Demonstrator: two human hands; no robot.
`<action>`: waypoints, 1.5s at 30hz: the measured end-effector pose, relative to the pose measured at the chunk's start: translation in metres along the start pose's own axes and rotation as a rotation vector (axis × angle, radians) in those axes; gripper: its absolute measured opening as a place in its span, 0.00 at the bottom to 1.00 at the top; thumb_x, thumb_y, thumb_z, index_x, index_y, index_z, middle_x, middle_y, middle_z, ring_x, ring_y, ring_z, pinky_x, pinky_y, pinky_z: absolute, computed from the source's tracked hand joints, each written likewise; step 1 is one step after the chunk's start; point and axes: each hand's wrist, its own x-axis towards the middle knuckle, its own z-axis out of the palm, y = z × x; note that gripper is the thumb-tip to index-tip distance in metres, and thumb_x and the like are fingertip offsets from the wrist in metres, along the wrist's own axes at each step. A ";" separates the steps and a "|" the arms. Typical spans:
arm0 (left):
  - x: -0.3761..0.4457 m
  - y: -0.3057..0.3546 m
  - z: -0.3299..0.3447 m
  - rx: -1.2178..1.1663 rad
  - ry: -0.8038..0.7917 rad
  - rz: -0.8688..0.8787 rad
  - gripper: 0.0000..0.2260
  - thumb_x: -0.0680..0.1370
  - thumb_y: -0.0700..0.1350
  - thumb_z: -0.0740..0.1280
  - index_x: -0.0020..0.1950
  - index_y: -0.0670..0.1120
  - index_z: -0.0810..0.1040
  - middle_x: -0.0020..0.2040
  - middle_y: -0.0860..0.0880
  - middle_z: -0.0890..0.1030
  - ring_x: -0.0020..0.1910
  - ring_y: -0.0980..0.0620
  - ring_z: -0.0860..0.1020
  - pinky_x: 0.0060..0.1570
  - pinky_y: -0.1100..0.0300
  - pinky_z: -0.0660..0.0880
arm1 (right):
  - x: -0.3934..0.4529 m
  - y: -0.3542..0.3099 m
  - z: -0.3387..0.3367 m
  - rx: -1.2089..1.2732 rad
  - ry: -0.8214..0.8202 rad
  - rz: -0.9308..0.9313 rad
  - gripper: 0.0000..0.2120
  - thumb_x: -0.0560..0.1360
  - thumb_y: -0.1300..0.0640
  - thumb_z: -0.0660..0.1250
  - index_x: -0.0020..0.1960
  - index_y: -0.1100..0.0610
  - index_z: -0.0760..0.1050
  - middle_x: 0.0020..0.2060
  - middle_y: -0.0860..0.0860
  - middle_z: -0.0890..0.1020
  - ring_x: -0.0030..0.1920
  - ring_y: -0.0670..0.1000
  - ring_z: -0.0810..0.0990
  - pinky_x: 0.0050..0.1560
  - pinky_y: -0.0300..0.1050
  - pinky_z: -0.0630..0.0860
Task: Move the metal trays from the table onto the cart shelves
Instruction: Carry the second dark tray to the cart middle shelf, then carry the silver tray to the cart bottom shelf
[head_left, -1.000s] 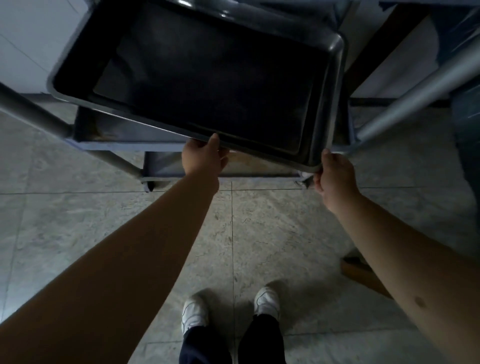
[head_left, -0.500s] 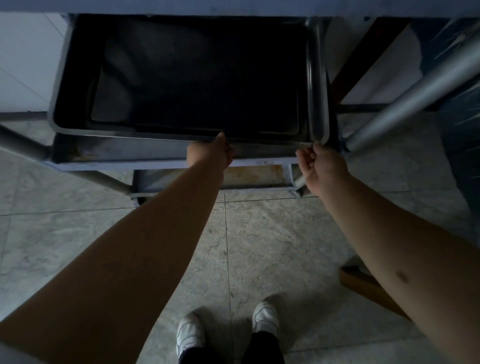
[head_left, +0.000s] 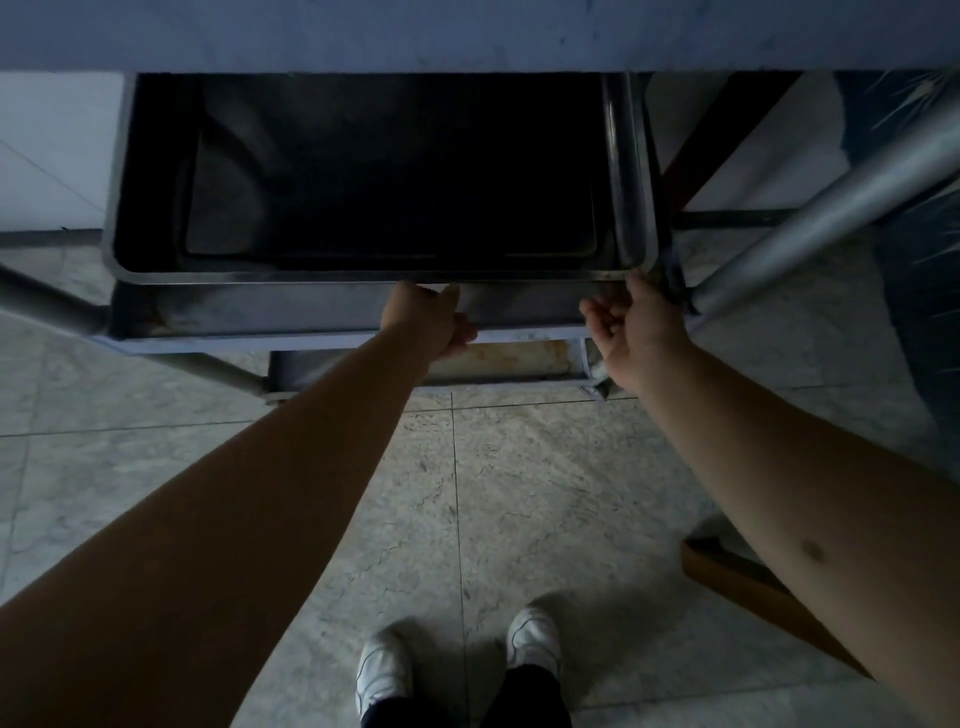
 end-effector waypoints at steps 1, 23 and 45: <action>-0.006 -0.007 -0.006 0.159 0.019 0.082 0.15 0.83 0.52 0.64 0.63 0.42 0.72 0.49 0.42 0.84 0.40 0.50 0.84 0.37 0.54 0.84 | -0.008 0.006 -0.003 -0.085 -0.034 -0.003 0.12 0.78 0.49 0.67 0.51 0.59 0.76 0.32 0.52 0.83 0.37 0.51 0.85 0.35 0.42 0.81; -0.358 0.023 -0.170 1.334 0.115 0.571 0.45 0.65 0.81 0.34 0.75 0.59 0.29 0.78 0.47 0.26 0.77 0.42 0.31 0.74 0.37 0.42 | -0.363 -0.031 -0.038 -2.143 -0.327 -0.740 0.54 0.61 0.17 0.42 0.78 0.44 0.36 0.75 0.49 0.27 0.73 0.53 0.25 0.73 0.65 0.40; -0.467 0.065 -0.228 1.346 0.071 0.784 0.45 0.65 0.80 0.34 0.80 0.62 0.38 0.77 0.49 0.28 0.77 0.44 0.32 0.76 0.38 0.45 | -0.516 -0.069 -0.071 -2.013 -0.055 -0.815 0.54 0.62 0.17 0.44 0.78 0.44 0.33 0.77 0.49 0.32 0.78 0.53 0.35 0.74 0.65 0.44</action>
